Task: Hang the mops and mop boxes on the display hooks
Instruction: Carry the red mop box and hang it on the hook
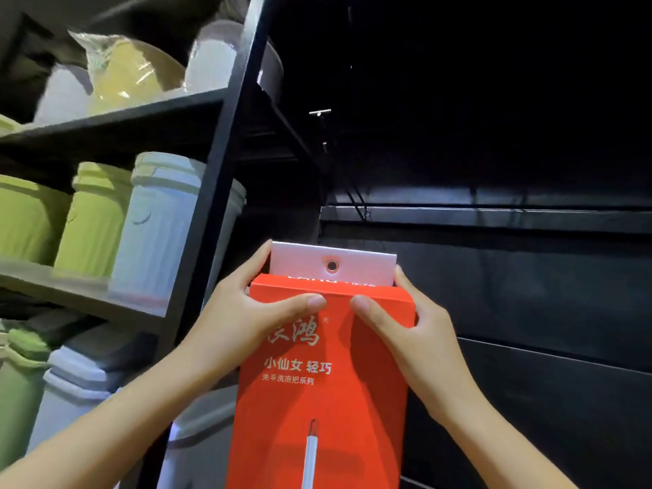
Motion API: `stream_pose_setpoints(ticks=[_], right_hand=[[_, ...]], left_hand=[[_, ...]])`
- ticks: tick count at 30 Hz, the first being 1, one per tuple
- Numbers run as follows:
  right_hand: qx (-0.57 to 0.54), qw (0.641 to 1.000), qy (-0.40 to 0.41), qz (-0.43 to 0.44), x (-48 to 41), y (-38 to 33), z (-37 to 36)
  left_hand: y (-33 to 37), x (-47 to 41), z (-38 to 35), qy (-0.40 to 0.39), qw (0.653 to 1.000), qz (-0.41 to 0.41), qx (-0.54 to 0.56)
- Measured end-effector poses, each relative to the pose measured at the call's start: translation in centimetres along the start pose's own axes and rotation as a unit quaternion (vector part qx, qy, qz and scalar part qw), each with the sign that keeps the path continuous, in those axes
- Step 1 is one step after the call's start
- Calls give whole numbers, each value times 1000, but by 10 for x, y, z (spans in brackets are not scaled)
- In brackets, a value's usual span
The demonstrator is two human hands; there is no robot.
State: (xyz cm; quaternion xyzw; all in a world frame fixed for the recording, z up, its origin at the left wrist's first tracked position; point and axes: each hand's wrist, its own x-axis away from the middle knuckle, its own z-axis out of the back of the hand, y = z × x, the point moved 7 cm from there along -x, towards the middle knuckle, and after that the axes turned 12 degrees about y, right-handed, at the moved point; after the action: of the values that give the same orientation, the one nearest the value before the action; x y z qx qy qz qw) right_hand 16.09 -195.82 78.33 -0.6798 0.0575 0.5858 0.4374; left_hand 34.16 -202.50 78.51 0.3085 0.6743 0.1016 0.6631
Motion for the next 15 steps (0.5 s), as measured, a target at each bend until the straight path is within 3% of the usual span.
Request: stream_pose_setpoints(ticks=[6,15], right_hand=[[40,997,29,67,-44,-24,-35],[130,984,55,109,-138,-44,-50]], left_hand=[[7,-55,29,-25,998,-56,34],[11,-138,34,-1,995,-83,64]])
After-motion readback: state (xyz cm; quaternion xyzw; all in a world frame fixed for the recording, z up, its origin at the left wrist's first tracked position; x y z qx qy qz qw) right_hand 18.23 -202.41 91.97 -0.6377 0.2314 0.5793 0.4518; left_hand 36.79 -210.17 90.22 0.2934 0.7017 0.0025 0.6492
